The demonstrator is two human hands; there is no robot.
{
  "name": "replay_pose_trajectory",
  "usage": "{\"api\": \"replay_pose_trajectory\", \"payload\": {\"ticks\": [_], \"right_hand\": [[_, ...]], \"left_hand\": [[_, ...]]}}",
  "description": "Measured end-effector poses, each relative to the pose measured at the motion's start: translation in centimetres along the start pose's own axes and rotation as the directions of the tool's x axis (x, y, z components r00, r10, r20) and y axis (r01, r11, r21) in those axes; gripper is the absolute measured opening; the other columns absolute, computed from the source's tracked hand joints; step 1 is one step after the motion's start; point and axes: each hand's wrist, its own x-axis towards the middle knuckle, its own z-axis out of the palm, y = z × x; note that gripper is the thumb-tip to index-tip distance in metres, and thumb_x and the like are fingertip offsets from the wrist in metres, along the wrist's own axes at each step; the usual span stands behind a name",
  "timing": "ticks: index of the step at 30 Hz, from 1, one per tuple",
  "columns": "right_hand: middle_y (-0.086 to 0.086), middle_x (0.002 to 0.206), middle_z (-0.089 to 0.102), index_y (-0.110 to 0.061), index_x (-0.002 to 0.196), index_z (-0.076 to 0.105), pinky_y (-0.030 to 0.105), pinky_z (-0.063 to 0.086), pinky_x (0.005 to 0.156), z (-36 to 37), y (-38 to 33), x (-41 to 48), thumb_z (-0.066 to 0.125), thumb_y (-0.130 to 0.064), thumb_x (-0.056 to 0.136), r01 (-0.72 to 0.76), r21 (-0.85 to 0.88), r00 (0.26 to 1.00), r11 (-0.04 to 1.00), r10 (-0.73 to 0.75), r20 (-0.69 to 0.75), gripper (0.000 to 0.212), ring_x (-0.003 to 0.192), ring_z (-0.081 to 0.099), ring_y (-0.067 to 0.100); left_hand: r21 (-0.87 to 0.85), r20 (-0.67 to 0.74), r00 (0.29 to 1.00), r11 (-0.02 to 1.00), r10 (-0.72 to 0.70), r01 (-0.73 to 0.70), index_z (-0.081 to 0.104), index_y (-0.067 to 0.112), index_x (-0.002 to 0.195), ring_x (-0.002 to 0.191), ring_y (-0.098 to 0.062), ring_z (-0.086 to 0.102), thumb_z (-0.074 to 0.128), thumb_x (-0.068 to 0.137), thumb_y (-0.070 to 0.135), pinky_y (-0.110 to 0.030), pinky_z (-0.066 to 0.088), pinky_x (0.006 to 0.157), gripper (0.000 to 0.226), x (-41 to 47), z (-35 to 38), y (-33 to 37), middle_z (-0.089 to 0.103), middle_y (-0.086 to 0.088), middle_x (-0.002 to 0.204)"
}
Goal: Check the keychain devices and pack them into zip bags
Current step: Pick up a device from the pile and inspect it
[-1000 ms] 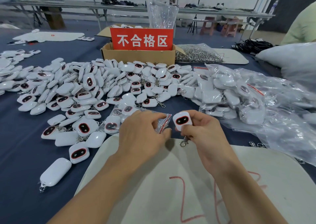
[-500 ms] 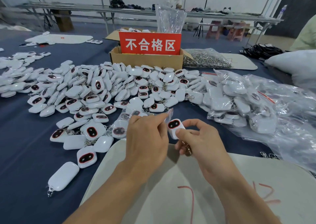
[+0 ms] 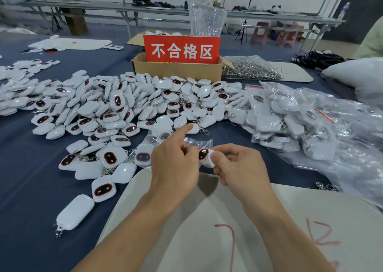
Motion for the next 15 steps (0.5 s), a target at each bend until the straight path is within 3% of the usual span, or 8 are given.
{"api": "replay_pose_trajectory", "payload": {"ticks": [3,5,8,10,12,15], "right_hand": [[-0.002,0.056,0.068,-0.05,0.083,0.072,0.012,0.04,0.046,0.0,0.3,0.1,0.074,-0.031,0.085,0.058,-0.163,0.997,0.985,-0.065,-0.035,0.019,0.052,0.057,0.014],[-0.004,0.055,0.067,-0.049,0.081,0.072,0.011,0.04,0.047,-0.2,0.5,0.2,0.073,-0.03,0.083,0.06,-0.187,0.994,0.981,-0.075,-0.075,0.019,0.048,0.055,0.007],[-0.008,0.054,0.066,-0.039,0.075,0.075,0.01,0.041,0.05,-0.7,0.7,0.6,0.072,-0.026,0.081,0.018,-0.223,0.991,0.975,-0.047,-0.125,0.014,0.051,0.058,0.003],[-0.009,0.054,0.066,-0.037,0.073,0.076,0.01,0.041,0.05,-1.0,0.7,0.7,0.071,-0.025,0.08,-0.003,-0.234,0.993,0.972,-0.025,-0.119,0.015,0.053,0.06,0.004],[-0.007,0.055,0.066,-0.041,0.076,0.076,0.011,0.039,0.048,-1.1,0.5,0.6,0.071,-0.025,0.08,-0.007,-0.212,0.996,0.977,-0.011,-0.084,0.017,0.051,0.056,0.003],[-0.001,0.059,0.068,-0.035,0.081,0.079,0.025,0.042,0.053,-1.1,0.0,0.3,0.071,-0.022,0.084,-0.045,-0.045,0.998,0.998,0.046,0.037,0.016,0.049,0.051,0.011]], "left_hand": [[0.003,0.004,1.0,1.0,-0.025,0.025,0.066,0.037,0.132,0.063,-0.005,0.056,0.055,0.086,0.018,-0.027,0.047,0.072,0.051,0.0,0.0,-0.1,0.06,0.016,0.057],[0.048,0.031,0.999,0.999,-0.02,0.018,0.073,0.041,0.115,0.068,-0.005,0.059,0.053,0.078,0.036,-0.025,0.046,0.07,0.042,0.0,0.0,-0.4,0.063,0.014,0.061],[0.314,0.094,0.995,0.947,0.044,-0.071,0.074,0.045,0.097,0.076,-0.012,0.063,0.051,0.07,0.055,-0.029,0.039,0.065,0.036,-0.3,0.3,-0.7,0.07,0.013,0.071],[0.397,0.107,0.991,0.91,0.08,-0.116,0.073,0.046,0.093,0.073,-0.016,0.061,0.053,0.073,0.049,-0.028,0.034,0.061,0.029,-0.4,0.5,-0.7,0.071,0.012,0.073],[0.363,0.093,0.991,0.924,0.095,-0.122,0.074,0.043,0.093,0.07,-0.017,0.059,0.059,0.079,0.039,-0.028,0.037,0.061,0.021,-0.3,0.6,-0.8,0.07,0.01,0.067],[0.245,0.037,0.972,0.941,0.233,-0.235,0.078,0.035,0.095,0.067,-0.014,0.053,0.063,0.082,0.024,-0.035,0.043,0.076,0.023,-0.4,0.7,-0.8,0.056,0.011,0.055]]}}
